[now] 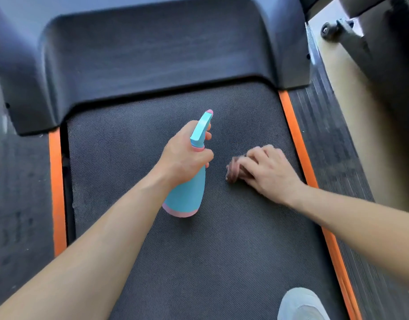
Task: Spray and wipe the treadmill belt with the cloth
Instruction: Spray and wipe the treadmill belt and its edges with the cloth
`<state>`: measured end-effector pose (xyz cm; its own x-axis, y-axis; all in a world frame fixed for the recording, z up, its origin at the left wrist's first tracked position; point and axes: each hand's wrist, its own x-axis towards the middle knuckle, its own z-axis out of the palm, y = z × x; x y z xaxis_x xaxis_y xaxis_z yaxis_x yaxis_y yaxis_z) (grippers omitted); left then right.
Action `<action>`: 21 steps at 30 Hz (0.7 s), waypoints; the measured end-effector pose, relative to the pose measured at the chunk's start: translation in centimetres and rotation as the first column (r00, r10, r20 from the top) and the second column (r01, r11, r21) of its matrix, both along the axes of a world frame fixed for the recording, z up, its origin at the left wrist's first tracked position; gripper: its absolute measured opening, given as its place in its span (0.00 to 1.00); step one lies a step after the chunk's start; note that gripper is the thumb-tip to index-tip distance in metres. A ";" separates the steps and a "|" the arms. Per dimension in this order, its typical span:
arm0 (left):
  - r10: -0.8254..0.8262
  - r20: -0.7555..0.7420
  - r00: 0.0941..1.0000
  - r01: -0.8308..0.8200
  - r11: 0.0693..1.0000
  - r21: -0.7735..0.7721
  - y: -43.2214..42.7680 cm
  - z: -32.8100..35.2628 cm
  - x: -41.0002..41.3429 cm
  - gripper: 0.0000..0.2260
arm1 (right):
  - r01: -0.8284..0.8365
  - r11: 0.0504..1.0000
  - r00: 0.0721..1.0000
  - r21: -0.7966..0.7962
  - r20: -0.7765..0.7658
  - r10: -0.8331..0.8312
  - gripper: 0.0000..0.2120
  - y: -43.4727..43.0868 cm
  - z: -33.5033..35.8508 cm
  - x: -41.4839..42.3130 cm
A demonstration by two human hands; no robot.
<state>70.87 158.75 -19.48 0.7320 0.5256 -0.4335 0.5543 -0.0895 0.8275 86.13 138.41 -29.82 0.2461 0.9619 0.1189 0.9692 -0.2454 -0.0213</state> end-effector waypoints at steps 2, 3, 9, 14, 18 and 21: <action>-0.020 -0.006 1.000 0.019 1.000 -0.011 -0.4 -0.2 0.4 0.17 | 0.173 0.985 0.984 0.003 0.049 -0.173 0.16 2.9 0.2 3.7; -0.030 -0.005 1.000 0.030 0.999 -0.011 -0.6 -0.3 0.5 0.17 | 0.281 0.960 0.958 0.010 0.048 -0.282 0.16 4.0 0.4 5.0; -0.050 -0.023 0.998 0.050 0.999 0.000 -0.4 0.1 0.8 0.22 | 0.275 0.961 0.960 -0.009 -0.040 -0.275 0.17 -1.7 0.1 -1.8; -0.047 -0.037 0.998 0.049 0.998 0.031 -0.7 -0.1 1.4 0.28 | 0.099 0.995 0.991 0.002 0.089 -0.099 0.14 -0.6 -0.2 1.9; -0.056 -0.045 0.997 0.059 0.997 0.059 -1.0 -0.2 2.3 0.23 | 0.418 0.908 0.900 -0.010 0.140 -0.412 0.12 5.1 1.1 5.5; -0.103 -0.059 0.993 0.107 0.991 0.080 -1.2 -0.3 2.7 0.22 | 0.422 0.904 0.906 -0.068 0.081 -0.416 0.14 3.3 1.3 3.1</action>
<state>73.54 157.54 -19.78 0.7617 0.4828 -0.4322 0.5822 -0.2170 0.7836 89.22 141.73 -28.51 0.6230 0.7788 0.0730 0.7753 -0.6272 0.0742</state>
